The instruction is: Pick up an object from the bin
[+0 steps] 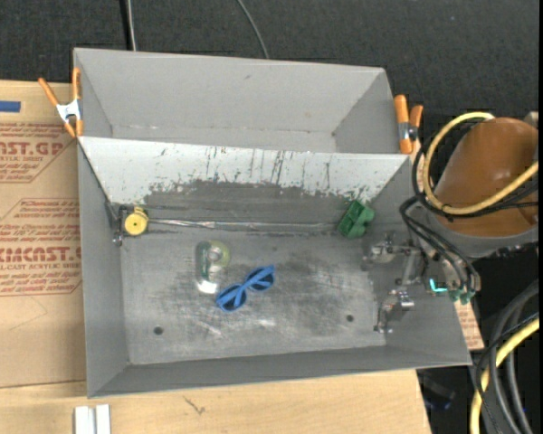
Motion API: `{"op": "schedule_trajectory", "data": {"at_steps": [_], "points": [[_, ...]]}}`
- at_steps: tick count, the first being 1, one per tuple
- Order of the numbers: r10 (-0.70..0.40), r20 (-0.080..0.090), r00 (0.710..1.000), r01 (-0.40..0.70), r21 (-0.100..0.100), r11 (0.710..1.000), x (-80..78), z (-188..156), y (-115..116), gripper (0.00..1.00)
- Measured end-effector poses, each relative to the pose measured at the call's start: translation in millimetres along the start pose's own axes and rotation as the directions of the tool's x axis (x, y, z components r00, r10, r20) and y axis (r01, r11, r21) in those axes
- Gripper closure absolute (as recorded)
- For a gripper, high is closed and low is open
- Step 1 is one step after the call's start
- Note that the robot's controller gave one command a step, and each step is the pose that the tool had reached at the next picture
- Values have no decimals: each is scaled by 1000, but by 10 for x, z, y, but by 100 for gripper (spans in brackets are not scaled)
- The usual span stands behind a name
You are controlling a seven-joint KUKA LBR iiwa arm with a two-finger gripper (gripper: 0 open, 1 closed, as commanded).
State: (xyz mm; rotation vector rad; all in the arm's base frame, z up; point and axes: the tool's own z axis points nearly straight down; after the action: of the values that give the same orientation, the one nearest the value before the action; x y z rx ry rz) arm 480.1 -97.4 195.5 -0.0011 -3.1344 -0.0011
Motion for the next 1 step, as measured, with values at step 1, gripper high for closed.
{"op": "schedule_trajectory", "data": {"at_steps": [1], "points": [[-229, 6, 974, 229, -1, 974, -51, 339, 1304, 0]]}}
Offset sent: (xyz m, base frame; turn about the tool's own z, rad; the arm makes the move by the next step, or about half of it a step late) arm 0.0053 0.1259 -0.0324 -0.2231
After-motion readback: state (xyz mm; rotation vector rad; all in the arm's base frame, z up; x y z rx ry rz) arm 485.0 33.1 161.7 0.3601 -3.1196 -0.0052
